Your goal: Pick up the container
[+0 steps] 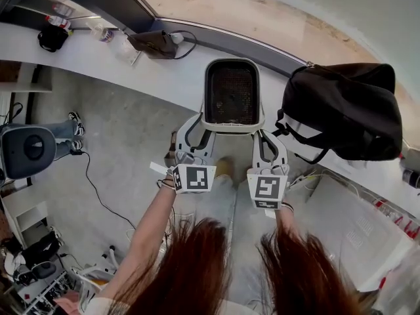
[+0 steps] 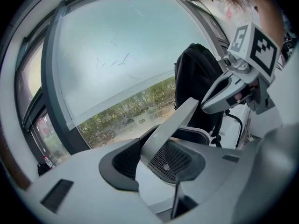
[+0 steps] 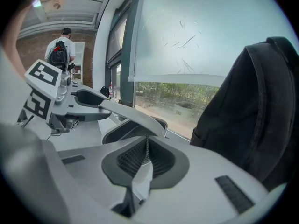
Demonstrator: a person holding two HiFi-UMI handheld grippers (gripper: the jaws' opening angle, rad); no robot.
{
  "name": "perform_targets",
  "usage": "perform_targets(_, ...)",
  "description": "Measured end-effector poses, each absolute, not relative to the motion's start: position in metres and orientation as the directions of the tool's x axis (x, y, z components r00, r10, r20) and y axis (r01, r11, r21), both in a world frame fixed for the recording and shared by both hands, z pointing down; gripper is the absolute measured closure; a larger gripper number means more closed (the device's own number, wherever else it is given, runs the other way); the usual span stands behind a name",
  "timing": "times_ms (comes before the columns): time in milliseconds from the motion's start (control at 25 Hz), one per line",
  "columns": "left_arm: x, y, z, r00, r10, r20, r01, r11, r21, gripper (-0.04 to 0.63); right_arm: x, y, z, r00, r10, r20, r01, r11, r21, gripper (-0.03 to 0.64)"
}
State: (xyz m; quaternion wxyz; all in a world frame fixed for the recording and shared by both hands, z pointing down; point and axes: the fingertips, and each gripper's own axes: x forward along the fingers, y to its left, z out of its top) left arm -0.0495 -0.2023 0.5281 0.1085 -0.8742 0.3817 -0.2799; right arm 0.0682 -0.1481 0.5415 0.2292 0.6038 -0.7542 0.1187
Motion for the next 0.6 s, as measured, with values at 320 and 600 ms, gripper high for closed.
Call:
perform_targets(320,-0.048,-0.212,0.522,0.556,-0.724,0.408,-0.606,-0.689,-0.397,0.445,0.068,-0.149,0.532,-0.174,-0.852,0.493,-0.943,0.288,0.165,0.589)
perform_targets(600,-0.047,-0.214,0.522,0.559,-0.717,0.416,-0.602,-0.696,-0.391,0.448,0.077,-0.159,0.528,-0.149,-0.844,0.515,-0.940,0.282,0.191,0.566)
